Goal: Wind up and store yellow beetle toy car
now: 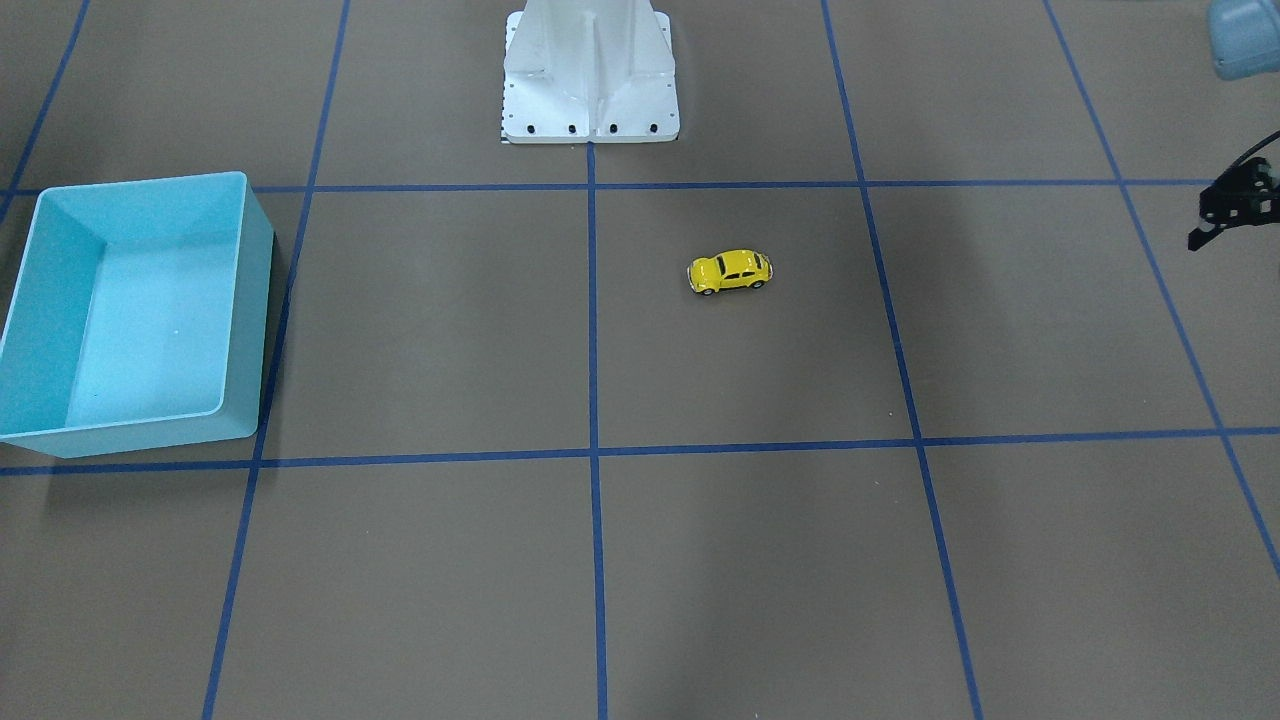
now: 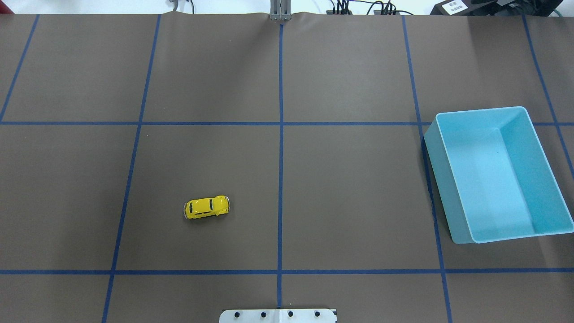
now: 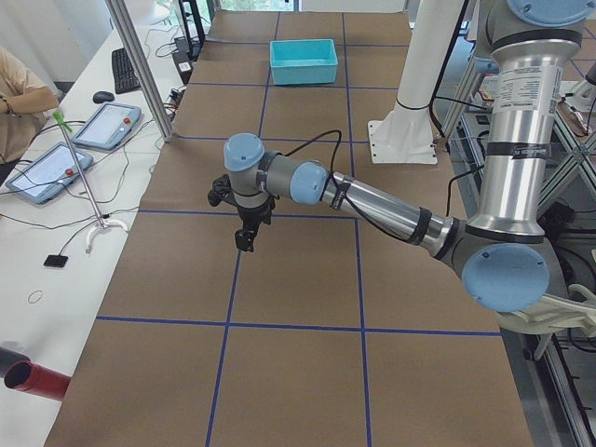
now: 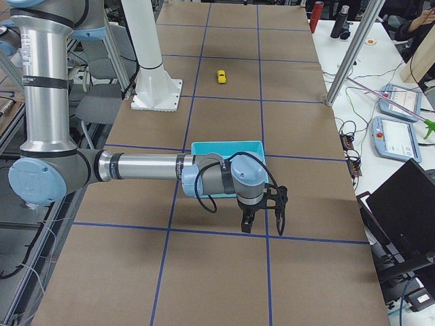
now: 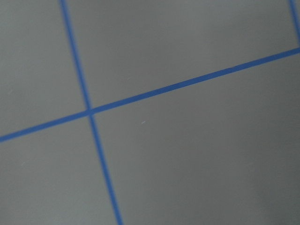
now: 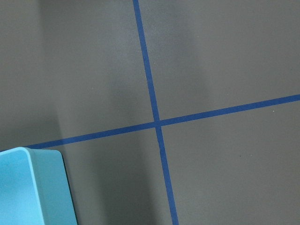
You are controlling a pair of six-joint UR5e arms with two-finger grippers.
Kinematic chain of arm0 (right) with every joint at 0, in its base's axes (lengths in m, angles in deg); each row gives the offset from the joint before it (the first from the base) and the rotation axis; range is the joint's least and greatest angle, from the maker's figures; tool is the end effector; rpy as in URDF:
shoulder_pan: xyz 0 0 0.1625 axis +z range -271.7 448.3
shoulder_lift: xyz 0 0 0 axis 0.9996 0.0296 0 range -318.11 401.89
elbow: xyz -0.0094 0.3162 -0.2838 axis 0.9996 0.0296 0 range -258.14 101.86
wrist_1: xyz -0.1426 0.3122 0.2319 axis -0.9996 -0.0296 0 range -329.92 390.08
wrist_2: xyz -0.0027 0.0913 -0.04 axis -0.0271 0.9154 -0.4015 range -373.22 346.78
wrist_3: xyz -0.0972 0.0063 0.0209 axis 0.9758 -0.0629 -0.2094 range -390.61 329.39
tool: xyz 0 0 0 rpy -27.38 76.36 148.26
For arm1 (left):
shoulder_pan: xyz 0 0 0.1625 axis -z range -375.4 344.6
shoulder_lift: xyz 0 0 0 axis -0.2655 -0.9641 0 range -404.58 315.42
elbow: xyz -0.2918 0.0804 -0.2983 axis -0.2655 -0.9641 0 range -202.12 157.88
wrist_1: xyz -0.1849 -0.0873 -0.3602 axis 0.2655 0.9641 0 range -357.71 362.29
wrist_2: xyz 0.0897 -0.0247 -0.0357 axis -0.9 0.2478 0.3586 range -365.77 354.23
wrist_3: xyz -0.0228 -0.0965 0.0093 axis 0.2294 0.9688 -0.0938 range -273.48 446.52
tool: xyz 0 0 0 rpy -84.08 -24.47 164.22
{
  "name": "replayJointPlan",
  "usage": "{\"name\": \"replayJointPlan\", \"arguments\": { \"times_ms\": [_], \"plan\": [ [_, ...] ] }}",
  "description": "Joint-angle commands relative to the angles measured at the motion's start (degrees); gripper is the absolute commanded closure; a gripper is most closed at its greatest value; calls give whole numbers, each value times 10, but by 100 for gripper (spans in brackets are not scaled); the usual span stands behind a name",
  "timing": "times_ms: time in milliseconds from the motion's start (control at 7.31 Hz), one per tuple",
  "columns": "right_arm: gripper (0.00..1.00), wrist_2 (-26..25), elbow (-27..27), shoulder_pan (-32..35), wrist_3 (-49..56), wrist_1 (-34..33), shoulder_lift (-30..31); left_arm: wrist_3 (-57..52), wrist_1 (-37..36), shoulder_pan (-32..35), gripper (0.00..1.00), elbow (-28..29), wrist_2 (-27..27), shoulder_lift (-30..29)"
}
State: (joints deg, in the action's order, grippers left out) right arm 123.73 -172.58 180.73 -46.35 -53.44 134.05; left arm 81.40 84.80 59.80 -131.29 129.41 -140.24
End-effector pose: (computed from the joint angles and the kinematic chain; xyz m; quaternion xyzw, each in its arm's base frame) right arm 0.0810 -0.4818 0.6236 0.0235 -0.4026 0.1143 0.9079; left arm 0.0708 -0.5129 0.4581 0.1067 0.3901 0.2150 0.8889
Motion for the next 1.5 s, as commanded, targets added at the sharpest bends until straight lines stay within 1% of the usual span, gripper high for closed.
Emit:
{"name": "replayJointPlan", "arguments": {
  "times_ms": [0,137,274,410,684,821,958,1094,1231,1368],
  "plan": [
    [0,-4,2,-4,-2,-1,4,0,-1,-92,0,-10,0,-79],
    [0,-5,3,-7,-3,0,12,0,-1,-137,0,-10,-1,-114],
    [0,-7,-1,-8,-3,-1,14,0,-1,-192,0,-11,-14,-146],
    [0,-8,0,-9,-3,-1,18,-1,-1,-247,0,-11,-67,-173],
    [0,-19,-2,-27,1,-2,16,-1,-1,-386,0,-9,-160,-222],
    [0,-25,-6,-39,9,-2,15,-3,-6,-425,0,-4,-191,-236],
    [0,-25,-9,-44,30,-2,16,-7,-33,-437,0,8,-201,-259],
    [0,-25,-9,-44,67,-2,19,-7,-83,-451,0,20,-220,-290],
    [0,-25,-10,-43,90,-2,21,-9,-125,-471,0,29,-253,-309],
    [0,-24,-11,-43,90,-2,25,-85,-152,-476,0,52,-285,-328]
  ]
}}
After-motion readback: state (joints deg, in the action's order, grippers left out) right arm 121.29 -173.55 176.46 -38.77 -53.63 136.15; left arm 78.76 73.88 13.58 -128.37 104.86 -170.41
